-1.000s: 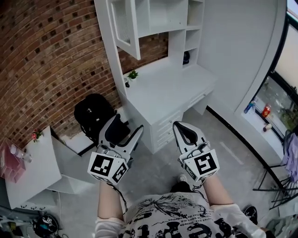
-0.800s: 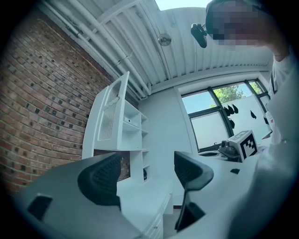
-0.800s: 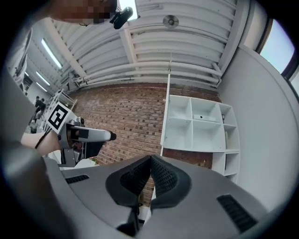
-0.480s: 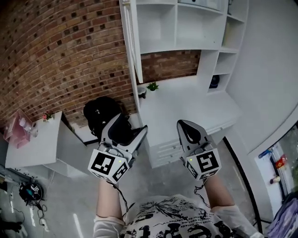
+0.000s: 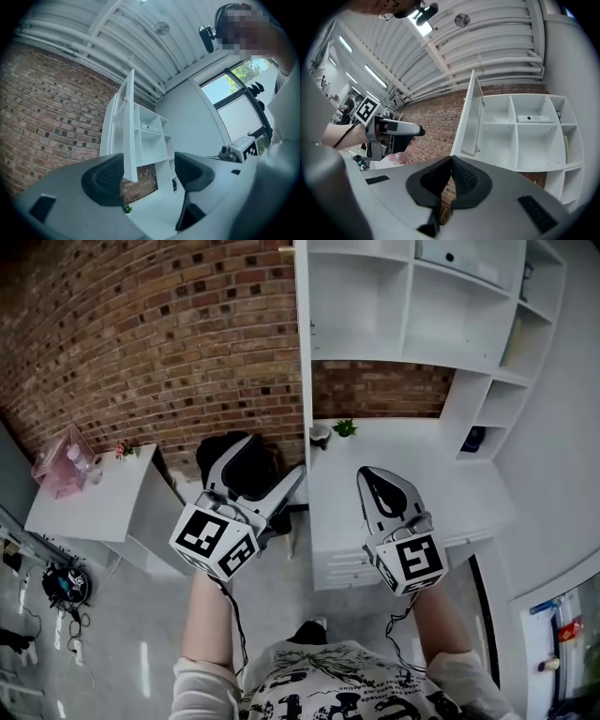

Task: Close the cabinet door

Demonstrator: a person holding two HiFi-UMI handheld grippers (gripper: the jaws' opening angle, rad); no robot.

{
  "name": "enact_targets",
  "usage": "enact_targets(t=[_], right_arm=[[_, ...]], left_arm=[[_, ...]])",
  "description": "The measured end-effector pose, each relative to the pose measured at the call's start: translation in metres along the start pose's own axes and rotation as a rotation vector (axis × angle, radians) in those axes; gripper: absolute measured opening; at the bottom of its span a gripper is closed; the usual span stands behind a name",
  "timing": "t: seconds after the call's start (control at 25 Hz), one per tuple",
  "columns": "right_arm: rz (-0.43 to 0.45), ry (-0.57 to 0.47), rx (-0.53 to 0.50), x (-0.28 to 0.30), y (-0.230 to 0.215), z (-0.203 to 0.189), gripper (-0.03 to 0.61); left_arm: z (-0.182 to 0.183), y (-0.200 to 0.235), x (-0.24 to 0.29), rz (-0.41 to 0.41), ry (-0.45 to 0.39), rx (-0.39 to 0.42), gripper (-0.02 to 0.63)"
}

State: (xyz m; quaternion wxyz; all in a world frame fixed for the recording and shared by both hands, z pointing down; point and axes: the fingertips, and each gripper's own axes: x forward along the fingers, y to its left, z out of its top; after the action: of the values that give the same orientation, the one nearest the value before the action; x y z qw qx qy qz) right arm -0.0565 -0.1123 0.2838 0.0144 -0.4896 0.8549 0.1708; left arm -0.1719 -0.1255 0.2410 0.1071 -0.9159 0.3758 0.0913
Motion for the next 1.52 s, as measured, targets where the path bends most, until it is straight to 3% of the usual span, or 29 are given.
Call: enact_targets(t=[0.44,0.6,0.84,1.04,1.16,1.52], right_arm=[[-0.019,-0.065,-0.05,0.096,-0.039,0.039,0.014],[-0.023,-0.081,-0.015,0.126,-0.055,0.045,0.014],[-0.013,-0.078,-0.03,0.171,-0.066,0.049,0.015],[-0.023,-0.095,-0.045,0.193,-0.077,0.047,0.014],[-0.035,-0.095,-0.046,0.194,-0.076,0.049,0.014],[-0.052,-0.086,-0.046,0.202,-0.092,0.039,0.014]], left_arm=[[0.092,0.093,0.078,-0.132,-0.16,-0.026,0.342],[0.133,0.112,0.103,-0.187,-0.222,-0.02,0.342],[0.18,0.147,0.139,-0.279,-0.304,-0.128,0.308],[0.194,0.158,0.165,-0.347,-0.319,-0.147,0.299],[0.208,0.16,0.168,-0.395,-0.327,-0.159,0.233],[0.223,0.148,0.185,-0.54,-0.305,-0.142,0.162]])
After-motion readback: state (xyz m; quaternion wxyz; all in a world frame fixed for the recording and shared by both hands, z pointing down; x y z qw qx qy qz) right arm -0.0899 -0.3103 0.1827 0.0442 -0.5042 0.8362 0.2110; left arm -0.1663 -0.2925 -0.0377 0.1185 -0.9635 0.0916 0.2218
